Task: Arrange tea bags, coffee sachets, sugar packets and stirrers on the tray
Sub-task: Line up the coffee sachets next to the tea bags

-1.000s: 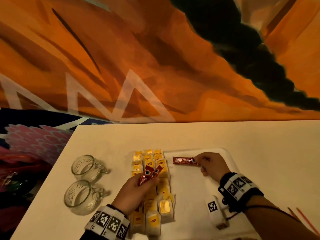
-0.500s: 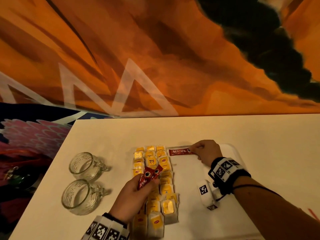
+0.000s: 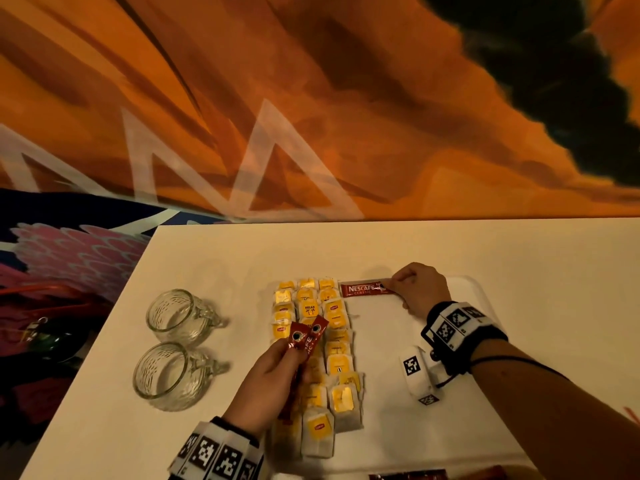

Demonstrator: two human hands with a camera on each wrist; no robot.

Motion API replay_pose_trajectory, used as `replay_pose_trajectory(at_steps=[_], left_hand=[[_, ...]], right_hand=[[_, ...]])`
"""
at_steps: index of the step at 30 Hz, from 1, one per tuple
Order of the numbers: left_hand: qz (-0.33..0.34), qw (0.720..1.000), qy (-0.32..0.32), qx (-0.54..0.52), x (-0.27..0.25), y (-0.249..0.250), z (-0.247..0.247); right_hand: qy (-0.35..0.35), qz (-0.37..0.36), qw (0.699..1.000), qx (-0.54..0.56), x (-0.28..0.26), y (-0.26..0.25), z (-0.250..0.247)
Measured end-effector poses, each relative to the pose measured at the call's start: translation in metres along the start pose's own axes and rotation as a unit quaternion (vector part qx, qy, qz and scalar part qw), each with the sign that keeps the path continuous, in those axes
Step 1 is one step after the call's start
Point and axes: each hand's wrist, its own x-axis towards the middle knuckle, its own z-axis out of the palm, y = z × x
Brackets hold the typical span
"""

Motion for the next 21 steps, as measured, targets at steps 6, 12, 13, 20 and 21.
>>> replay_pose_trajectory(at_steps=[6, 12, 13, 20, 21], left_hand=[[0.062, 0.998, -0.029, 0.012, -0.005, 0.003, 0.004], [0.111, 0.990, -0.043, 0.071, -0.001, 0.016, 0.011], [0.114, 0.990, -0.046, 0.063, 0.000, 0.021, 0.011], [0.079, 0.994, 0.053, -0.048, -0.008, 0.036, -0.006], [0.075, 0.995, 0.042, -0.051, -0.012, 0.036, -0.003]], right_hand=[[-0.009, -0.051, 0.996, 0.069, -0.048, -0.027, -0.014], [-0.197, -0.108, 0.972, 0.076, -0.120, -0.056, -0.010], [-0.184, -0.112, 0.973, 0.086, -0.122, -0.056, -0.011], [-0.080, -0.049, 0.959, 0.268, -0.140, -0.056, -0.024], [-0.075, -0.046, 0.958, 0.273, -0.143, -0.055, -0.023]])
